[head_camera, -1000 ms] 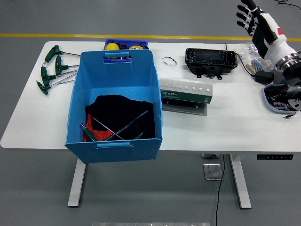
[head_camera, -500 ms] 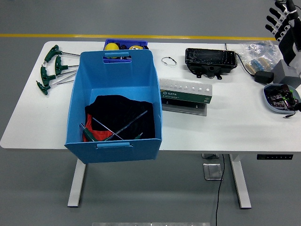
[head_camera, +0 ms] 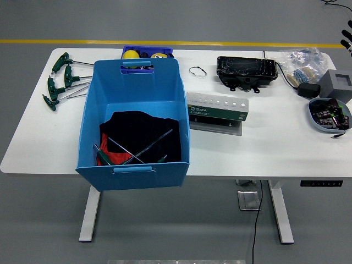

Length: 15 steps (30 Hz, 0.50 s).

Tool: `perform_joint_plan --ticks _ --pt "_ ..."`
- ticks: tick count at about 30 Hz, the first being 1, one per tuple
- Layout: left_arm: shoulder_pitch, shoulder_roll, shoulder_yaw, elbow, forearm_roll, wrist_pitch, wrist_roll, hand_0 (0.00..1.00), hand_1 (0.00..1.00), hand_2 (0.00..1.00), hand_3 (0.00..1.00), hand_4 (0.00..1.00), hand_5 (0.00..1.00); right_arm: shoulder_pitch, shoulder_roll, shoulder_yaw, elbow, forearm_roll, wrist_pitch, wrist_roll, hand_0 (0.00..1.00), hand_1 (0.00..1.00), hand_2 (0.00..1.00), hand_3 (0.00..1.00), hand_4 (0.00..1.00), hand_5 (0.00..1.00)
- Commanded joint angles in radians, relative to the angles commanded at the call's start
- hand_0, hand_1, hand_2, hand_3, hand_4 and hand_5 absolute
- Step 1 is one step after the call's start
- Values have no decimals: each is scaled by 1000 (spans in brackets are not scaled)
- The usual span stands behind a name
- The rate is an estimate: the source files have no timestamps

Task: Lift tool from toolbox,place it in box,lift tool from toolbox,place it in box

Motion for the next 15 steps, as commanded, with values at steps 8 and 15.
perform_joint_plan --ticks 8,15 --pt "-4 -2 43 -1 -28 -6 3 740 705 773 767 783 736 -39 6 25 46 -5 -1 -4 998 909 937 976 998 998" --pt "-9 -2 9 -5 -1 -3 -3 739 699 770 764 783 736 -81 10 46 73 -6 8 -8 998 910 934 974 998 998"
